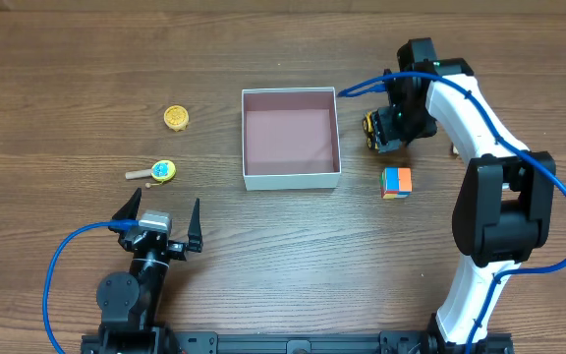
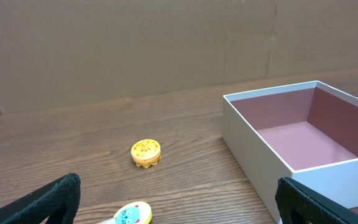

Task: Pack container
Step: 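Lower the right gripper and grasp the toy truck, then lift the truck and carry it left over the white box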

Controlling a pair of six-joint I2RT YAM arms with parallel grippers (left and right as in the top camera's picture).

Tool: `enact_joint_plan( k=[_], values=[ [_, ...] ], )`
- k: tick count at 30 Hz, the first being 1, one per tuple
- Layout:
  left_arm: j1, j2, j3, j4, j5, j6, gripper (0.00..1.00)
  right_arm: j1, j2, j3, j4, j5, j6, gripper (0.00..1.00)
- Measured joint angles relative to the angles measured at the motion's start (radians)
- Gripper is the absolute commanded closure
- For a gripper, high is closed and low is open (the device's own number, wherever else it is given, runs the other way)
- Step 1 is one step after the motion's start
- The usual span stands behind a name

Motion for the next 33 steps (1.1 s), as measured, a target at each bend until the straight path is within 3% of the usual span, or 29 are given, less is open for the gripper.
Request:
enact_joint_plan(
  k=[16,20,31,33],
  values=[
    [0.000,0.000,0.000,0.000,0.000,0.000,0.00,0.006,0.001,-0.004,0.034,0.002,0.000,0.35],
    [0.000,0.000,0.000,0.000,0.000,0.000,0.00,0.020,0.001,-0.004,0.041,0.002,0.002,0.46],
    [0.000,0.000,0.000,0.000,0.000,0.000,0.00,0.021,0.001,-0.004,0.044,0.003,0.000,0.48],
    [0.000,0.000,0.000,0.000,0.000,0.000,0.00,0.021,0.001,-0.004,0.043,0.005,0.001,0.52]
  ],
)
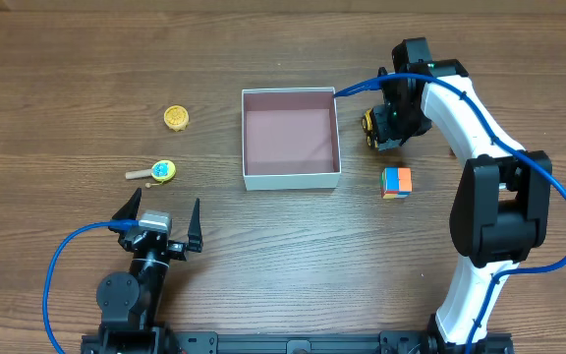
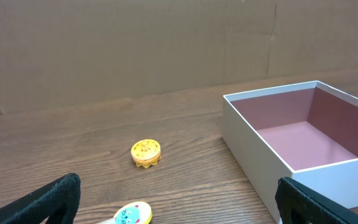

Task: Pack container
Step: 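Lift the truck and carry it left over the white box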

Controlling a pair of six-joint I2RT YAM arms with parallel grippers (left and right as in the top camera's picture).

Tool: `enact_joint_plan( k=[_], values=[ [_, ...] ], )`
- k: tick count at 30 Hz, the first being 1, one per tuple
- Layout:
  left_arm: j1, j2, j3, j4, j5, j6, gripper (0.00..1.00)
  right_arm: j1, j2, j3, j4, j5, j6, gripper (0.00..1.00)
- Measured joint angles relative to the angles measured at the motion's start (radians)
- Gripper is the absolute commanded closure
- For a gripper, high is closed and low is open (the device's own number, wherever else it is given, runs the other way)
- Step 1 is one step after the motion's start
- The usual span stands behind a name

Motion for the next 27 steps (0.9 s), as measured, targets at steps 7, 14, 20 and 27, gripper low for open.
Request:
enact_joint_plan(
  k=[7,14,20,27],
  values=[
    [0.000,0.000,0.000,0.000,0.000,0.000,0.00,0.000,0.000,0.013,-0.043,0.018,0.000,0.53],
    [0.000,0.000,0.000,0.000,0.000,0.000,0.00,0.000,0.005,0.108,-0.146,0.030,0.003,0.54],
    [0.000,0.000,0.000,0.000,0.000,0.000,0.00,0.003,0.005,0.257,-0.259,0.034,0.026,0.54],
    [0.000,0.000,0.000,0.000,0.000,0.000,0.00,0.056,0.007,0.473,-0.434,0.036,0.113,0.55]
  ],
)
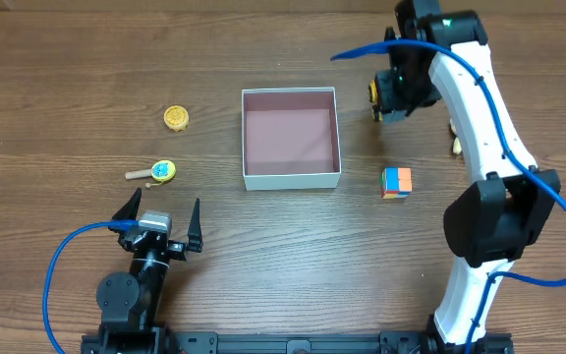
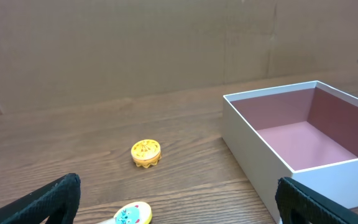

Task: Pack container
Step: 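Lift the truck and carry it left over the white box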

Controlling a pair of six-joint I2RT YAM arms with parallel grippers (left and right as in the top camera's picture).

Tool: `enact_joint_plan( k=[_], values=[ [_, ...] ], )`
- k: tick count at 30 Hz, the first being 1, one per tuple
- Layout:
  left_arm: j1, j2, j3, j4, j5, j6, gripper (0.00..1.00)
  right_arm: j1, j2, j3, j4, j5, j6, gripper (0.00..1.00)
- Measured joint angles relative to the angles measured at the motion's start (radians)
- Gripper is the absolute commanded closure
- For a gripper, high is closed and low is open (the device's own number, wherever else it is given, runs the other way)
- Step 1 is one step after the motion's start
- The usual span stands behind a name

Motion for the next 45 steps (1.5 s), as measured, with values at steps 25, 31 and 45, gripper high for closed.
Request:
enact_joint_plan(
  k=[25,31,45],
  values=[
    [0.000,0.000,0.000,0.000,0.000,0.000,0.00,0.306,0.000,0.201,-0.074,-0.022,0.391,0.55],
    [0.000,0.000,0.000,0.000,0.000,0.000,0.00,0.312,0.000,0.146,-0.016,-0.021,0.403,0.55],
    [0.000,0.000,0.000,0.000,0.000,0.000,0.00,0.312,0.061,0.106,0.034,-0.018,0.407,0.54]
  ],
)
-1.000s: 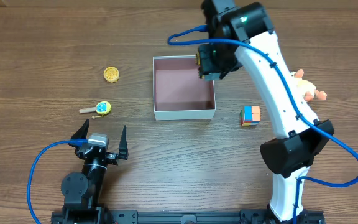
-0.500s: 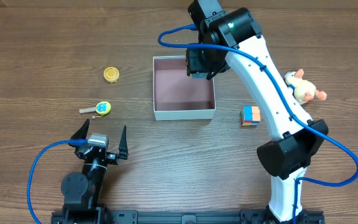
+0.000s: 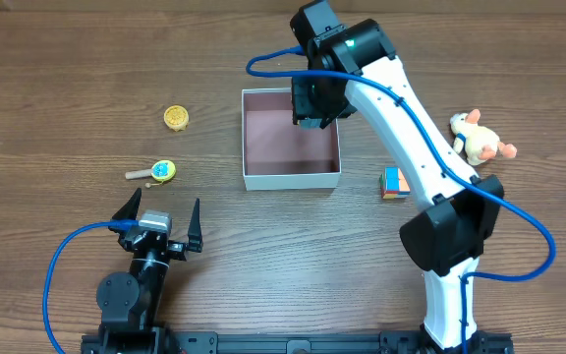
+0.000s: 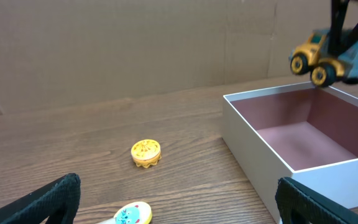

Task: Pack container
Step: 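Lift the truck and carry it left over the white box, then lower the truck into the box and open the right gripper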

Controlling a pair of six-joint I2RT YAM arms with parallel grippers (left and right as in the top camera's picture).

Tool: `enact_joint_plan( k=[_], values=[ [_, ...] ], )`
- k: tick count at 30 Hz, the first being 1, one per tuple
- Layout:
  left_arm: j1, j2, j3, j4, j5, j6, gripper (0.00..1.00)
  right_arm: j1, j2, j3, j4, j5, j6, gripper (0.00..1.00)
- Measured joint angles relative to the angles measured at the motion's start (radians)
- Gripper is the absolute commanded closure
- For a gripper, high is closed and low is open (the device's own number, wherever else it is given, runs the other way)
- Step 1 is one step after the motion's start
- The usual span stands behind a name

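A white box with a pink inside (image 3: 291,179) (image 4: 272,155) stands mid-table. My right gripper (image 3: 311,106) hangs over its far right corner, shut on a yellow toy truck (image 4: 319,57), which the left wrist view shows held in the air above the box's far rim. A yellow round toy (image 3: 175,118) (image 4: 145,152) and a blue-faced paddle toy (image 3: 157,172) (image 4: 133,214) lie left of the box. A coloured cube (image 3: 392,183) lies right of it. My left gripper (image 3: 158,222) (image 4: 178,211) rests open near the front edge, holding nothing.
A plush duck (image 3: 477,137) lies at the far right. The right arm's white links (image 3: 411,138) stretch across the table's right half, over the cube. A blue cable (image 3: 62,265) loops beside the left arm's base.
The right gripper has moved left with the toy truck, from beyond the box's right side to above the box's far right corner. The plush duck now shows. The left arm stayed put.
The right gripper was down at the toy truck on the table right of the box at the first two moments. Then it held the truck farther back and higher. Now the truck hangs over the box. The left arm never moved.
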Motion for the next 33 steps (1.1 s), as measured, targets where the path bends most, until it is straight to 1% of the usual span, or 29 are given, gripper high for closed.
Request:
enact_joint_plan(
  k=[14,22,29,33],
  values=[
    [0.000,0.000,0.000,0.000,0.000,0.000,0.00,0.000,0.088,-0.005,0.019,0.016,-0.017,0.53],
    [0.000,0.000,0.000,0.000,0.000,0.000,0.00,-0.001,0.090,-0.015,0.053,0.016,-0.023,0.53],
    [0.000,0.000,0.000,0.000,0.000,0.000,0.00,-0.004,0.090,-0.081,0.087,0.016,-0.023,0.53],
    [0.000,0.000,0.000,0.000,0.000,0.000,0.00,-0.013,0.090,-0.088,0.093,0.016,-0.024,0.53]
  ],
)
